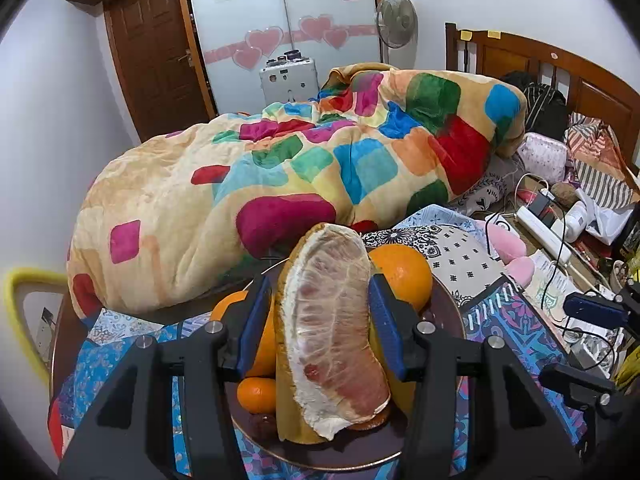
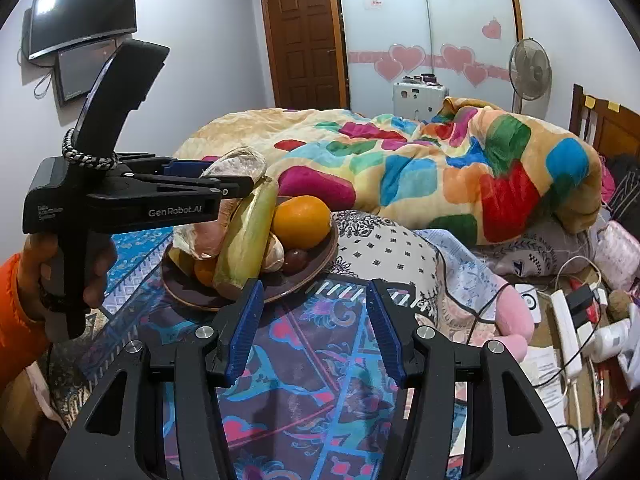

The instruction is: Organize fruits

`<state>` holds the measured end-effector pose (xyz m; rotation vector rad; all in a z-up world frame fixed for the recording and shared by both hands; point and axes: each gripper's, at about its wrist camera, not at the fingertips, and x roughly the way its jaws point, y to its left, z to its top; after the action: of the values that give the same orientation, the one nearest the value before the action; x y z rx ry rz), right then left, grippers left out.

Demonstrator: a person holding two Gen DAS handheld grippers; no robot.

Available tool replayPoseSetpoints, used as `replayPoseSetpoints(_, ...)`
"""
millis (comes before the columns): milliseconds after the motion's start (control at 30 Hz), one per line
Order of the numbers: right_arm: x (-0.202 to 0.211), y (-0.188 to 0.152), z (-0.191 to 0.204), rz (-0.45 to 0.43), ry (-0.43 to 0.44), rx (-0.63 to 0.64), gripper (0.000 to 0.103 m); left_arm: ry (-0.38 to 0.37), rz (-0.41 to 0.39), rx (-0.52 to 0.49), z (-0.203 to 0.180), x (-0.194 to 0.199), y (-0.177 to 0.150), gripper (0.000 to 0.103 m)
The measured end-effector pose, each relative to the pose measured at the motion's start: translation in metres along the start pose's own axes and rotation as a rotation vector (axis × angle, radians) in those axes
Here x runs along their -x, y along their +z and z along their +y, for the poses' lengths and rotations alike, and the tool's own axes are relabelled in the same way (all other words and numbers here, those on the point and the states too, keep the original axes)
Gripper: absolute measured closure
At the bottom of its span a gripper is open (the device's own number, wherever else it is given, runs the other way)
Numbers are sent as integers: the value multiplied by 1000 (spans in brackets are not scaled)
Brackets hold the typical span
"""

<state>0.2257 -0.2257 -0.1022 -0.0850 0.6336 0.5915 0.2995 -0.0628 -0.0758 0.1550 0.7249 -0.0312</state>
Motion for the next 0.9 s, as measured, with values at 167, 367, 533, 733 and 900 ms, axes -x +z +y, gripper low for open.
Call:
replayPoseSetpoints(167,3,1,4,-5,-3,8,53,-17,-16,34,10,17,-2,52)
replayPoseSetpoints(367,25,8,17,-41,-3,18,53,-29,-51,44,16,61,-18,52)
replayPoseSetpoints(533,63,16,37,-114,-16,37,53,-64,-119,78,21,119,-32,52)
replayPoseSetpoints(733,125,25,65,-249,-39,46,53,-87,-248,98,20,199,-54,50)
replayPoseSetpoints(900,174,27,92,-365,-65,50,46,-93,-350,107,18,259,-72,48)
